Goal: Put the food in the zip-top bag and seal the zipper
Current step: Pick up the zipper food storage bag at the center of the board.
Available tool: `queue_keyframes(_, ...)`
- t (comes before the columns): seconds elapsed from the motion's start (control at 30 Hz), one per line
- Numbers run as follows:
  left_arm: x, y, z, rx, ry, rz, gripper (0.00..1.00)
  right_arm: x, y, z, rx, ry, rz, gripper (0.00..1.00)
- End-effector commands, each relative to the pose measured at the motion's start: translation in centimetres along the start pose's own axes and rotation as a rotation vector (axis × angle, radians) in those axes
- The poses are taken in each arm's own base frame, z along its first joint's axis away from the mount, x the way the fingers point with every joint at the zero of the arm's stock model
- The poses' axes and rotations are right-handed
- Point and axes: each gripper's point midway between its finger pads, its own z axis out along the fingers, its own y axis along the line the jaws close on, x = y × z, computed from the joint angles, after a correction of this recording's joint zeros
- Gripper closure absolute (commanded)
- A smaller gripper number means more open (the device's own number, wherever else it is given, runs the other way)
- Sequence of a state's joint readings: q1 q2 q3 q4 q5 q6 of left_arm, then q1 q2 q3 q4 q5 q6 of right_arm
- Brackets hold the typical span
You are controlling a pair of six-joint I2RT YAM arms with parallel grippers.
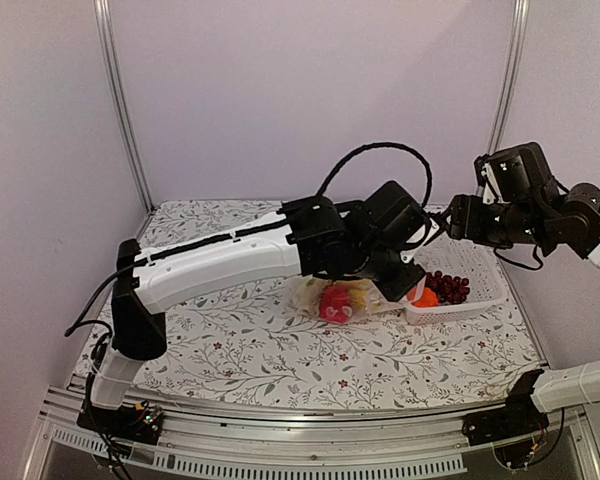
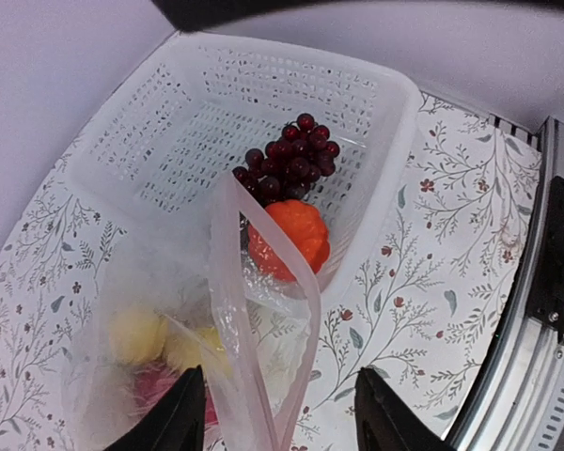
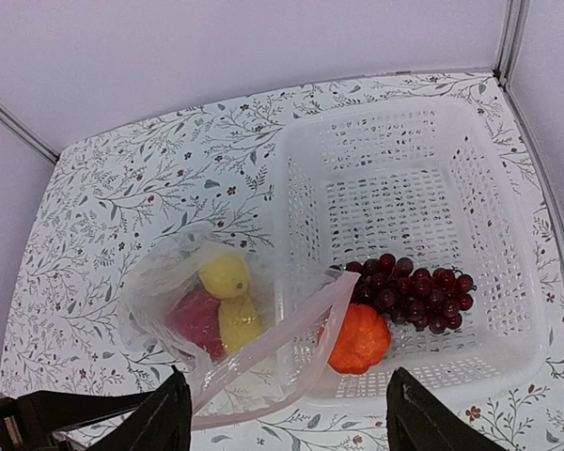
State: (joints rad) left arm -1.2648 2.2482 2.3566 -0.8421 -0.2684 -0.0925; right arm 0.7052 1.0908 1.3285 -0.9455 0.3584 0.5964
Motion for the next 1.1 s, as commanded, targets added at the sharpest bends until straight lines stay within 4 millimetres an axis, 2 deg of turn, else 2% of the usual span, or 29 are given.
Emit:
queue_keyframes(0.0, 1.9, 1.9, 1.1, -0.22, 0.059, 0.059, 0.46, -0.9, 0.3, -1.2, -0.051, -0.04, 0.053, 0.31)
queue_keyframes(0.13, 3.7, 3.0, 2.4, -0.318, 0.109, 0.088, 0.47, -0.6, 0.3, -1.5, -0.072, -0.037, 0.07, 0.31)
queue_keyframes(0.27, 4.2, 3.3, 3.2, -0.351, 0.119, 0.089, 0.52, -0.6, 0.4, -2.0, -0.086, -0.04, 0.079, 0.3)
queue_keyframes(0.33, 3.6, 3.7, 2.9, -0.376, 0.1, 0.072, 0.58, -0.8, 0.3, -2.3, -0.094, -0.043, 0.078, 0.3)
queue_keyframes(0.47, 2.3, 4.8, 1.9, -0.406, 0.058, 0.045, 0.85, -0.7, 0.6, -2.7, -0.112, -0.036, 0.056, 0.31)
queue_keyframes(0.57, 0.9, 6.0, 0.3, -0.409, 0.025, 0.013, 0.95, -0.9, 1.4, -2.8, -0.152, -0.038, 0.028, 0.31)
queue_keyframes(0.7, -1.0, 7.9, -3.3, -0.373, -0.017, -0.053, 0.97, -1.3, 2.4, -2.6, -0.188, -0.046, -0.035, 0.31)
queue_keyframes(0.77, -1.2, 9.1, -5.2, -0.358, -0.019, -0.099, 0.97, -1.4, 3.1, -2.2, -0.198, -0.035, -0.066, 0.32)
queue_keyframes(0.87, -0.9, 10.9, -7.8, -0.304, -0.009, -0.174, 0.97, -1.3, 4.7, -1.1, -0.234, 0.003, -0.123, 0.34)
queue_keyframes(0.93, -0.2, 12.1, -8.7, -0.271, 0.005, -0.219, 0.97, -1.0, 5.6, -0.2, -0.247, 0.041, -0.151, 0.34)
queue_keyframes(1.07, 1.0, 13.1, -9.9, -0.215, 0.03, -0.268, 0.97, -0.1, 7.6, 2.3, -0.287, 0.109, -0.191, 0.34)
